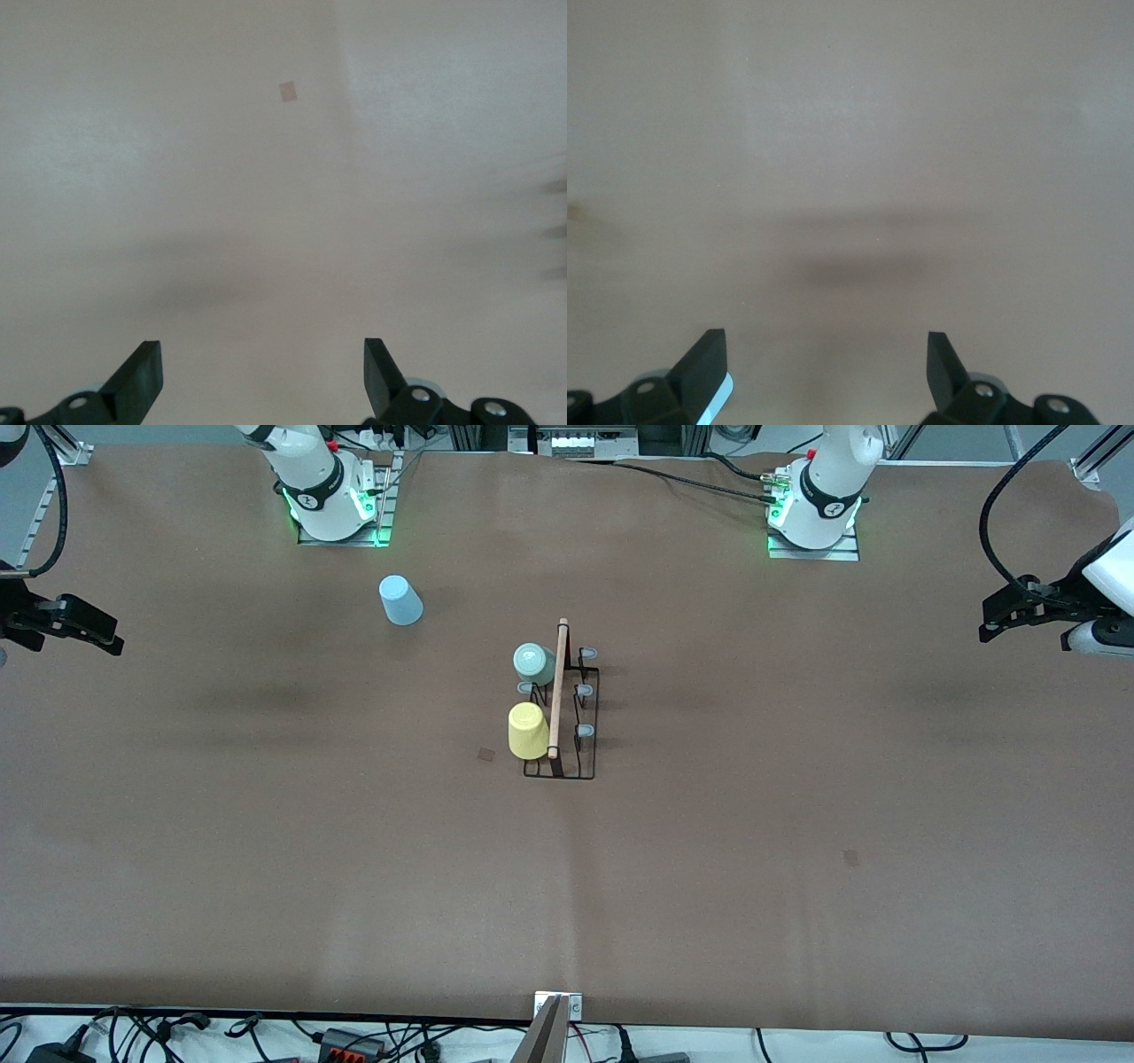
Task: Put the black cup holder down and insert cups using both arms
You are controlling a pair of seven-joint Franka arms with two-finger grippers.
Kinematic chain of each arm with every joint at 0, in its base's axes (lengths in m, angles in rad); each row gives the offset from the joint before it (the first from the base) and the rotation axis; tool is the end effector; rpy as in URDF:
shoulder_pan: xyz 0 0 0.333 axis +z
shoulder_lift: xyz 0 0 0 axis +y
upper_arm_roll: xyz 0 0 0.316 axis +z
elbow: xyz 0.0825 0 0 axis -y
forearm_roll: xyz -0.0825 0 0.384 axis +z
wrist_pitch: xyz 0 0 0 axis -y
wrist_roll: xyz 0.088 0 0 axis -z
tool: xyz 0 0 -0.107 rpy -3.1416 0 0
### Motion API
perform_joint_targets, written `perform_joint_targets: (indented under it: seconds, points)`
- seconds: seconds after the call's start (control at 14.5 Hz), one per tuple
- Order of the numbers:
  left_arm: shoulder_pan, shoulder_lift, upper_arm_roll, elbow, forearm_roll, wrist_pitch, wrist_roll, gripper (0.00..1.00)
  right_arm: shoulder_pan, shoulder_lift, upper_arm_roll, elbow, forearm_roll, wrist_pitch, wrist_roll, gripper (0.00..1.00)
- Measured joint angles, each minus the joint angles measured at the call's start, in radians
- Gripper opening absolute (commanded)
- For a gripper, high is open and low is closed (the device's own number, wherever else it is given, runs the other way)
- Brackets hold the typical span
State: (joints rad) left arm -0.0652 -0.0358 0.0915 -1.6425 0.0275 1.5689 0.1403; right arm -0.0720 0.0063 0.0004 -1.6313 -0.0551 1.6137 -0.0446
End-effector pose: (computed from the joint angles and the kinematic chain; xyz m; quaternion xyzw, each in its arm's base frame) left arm 0.5415 0.0181 0.6101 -0.9981 0.0572 0.0199 0.0105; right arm 0.5567 -0.0456 0.5962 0.9995 -0.0120 -0.0135 0.0268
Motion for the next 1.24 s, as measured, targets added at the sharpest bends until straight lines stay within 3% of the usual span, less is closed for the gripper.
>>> perform_joint_targets:
  seconds: [1.24]
  points:
    - [0.001,0.000,0.001,0.002,0.000,0.000,0.000,1.00,0.013,0.028,0.000,0.025,0.024,0.005,0.001,1.00]
